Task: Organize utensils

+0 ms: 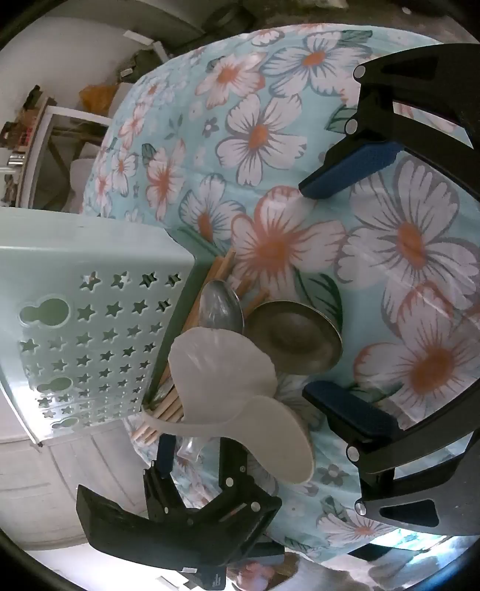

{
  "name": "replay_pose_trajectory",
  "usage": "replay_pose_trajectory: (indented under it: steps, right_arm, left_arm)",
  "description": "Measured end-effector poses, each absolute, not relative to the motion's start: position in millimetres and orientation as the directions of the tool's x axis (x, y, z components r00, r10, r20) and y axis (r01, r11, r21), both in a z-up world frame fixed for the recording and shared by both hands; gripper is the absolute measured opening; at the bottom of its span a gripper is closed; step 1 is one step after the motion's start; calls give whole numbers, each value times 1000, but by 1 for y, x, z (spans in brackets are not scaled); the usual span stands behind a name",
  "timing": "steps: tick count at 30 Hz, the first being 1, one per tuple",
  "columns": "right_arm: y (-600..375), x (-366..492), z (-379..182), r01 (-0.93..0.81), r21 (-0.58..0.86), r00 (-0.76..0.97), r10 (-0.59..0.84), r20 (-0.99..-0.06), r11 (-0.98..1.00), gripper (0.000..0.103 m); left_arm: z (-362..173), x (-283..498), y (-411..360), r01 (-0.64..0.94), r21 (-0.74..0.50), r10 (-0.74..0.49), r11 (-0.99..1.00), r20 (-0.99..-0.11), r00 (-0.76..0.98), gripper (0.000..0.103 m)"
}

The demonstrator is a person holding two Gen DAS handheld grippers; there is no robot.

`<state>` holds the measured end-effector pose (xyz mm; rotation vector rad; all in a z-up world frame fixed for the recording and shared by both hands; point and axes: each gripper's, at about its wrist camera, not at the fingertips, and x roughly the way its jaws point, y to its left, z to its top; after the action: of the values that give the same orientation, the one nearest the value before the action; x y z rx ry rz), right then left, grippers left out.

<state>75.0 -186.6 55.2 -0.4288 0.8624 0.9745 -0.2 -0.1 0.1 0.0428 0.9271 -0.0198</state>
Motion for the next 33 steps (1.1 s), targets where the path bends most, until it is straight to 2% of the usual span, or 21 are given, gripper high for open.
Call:
replay_pose_trajectory:
  steps: [33]
  right_arm:
    - [-187, 75, 55, -855, 57, 275, 542, -794, 516, 96]
  left_arm:
    - [0, 0, 0, 36, 29, 2, 999, -802, 597, 99]
